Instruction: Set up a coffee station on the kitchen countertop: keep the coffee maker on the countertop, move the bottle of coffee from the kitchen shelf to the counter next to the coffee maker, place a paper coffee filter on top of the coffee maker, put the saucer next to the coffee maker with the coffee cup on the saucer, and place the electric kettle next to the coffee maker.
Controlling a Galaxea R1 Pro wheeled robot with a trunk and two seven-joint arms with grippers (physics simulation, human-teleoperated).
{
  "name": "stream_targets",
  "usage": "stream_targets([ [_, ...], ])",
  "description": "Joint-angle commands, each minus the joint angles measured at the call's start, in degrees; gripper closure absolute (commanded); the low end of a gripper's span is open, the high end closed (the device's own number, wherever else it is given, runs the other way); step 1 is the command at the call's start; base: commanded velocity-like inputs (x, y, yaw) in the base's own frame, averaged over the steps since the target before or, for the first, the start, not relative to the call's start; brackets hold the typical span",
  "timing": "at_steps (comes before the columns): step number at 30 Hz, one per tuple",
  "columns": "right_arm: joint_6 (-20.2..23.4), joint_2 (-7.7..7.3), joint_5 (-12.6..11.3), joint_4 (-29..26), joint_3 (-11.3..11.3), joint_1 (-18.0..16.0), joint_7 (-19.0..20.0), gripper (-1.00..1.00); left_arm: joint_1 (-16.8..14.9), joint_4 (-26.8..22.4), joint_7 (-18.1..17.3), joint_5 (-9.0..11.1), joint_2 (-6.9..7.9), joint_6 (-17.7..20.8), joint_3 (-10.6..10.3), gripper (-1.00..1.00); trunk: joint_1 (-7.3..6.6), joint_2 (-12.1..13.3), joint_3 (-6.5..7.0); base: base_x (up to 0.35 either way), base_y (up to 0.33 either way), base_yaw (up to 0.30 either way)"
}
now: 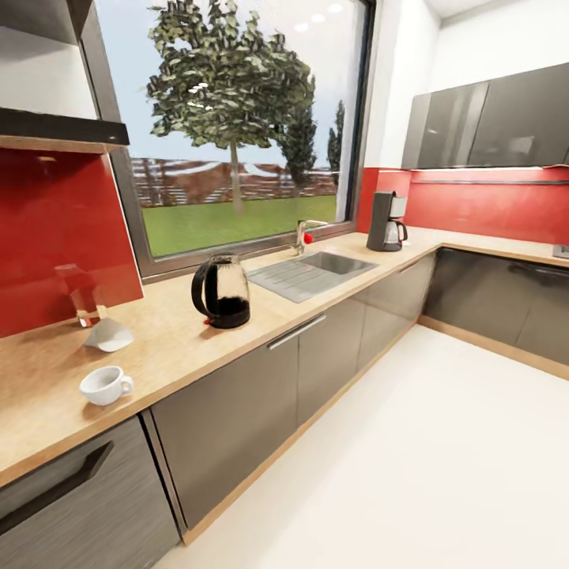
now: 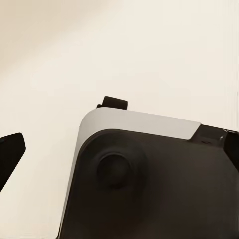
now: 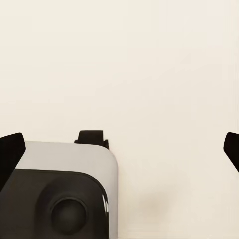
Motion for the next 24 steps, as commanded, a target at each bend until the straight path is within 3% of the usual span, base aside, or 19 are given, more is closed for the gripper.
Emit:
stream_targets([
  [1, -0.18, 0.0, 0.02, 0.03, 0.03, -0.03, 0.0, -1.0, 0.03, -0.11, -0.01, 0.02, -0.04, -0.05, 0.15, -1.0, 0.01, -0.02, -0.05, 0.159, -0.211, 0.023],
  [14, -0.18, -0.03, 0.01, 0.06, 0.03, -0.03, 0.0, -1.0, 0.03, -0.11, 0.0, 0.02, -0.05, -0.05, 0.12, -1.0, 0.01, -0.02, -0.05, 0.174, -0.229, 0.008],
  [24, -0.18, 0.02, 0.03, 0.06, 0.03, -0.03, 0.0, -1.0, 0.03, -0.11, 0.0, 0.02, -0.03, -0.11, 0.16, -1.0, 0.01, -0.02, -0.05, 0.046, -0.046, 0.181],
])
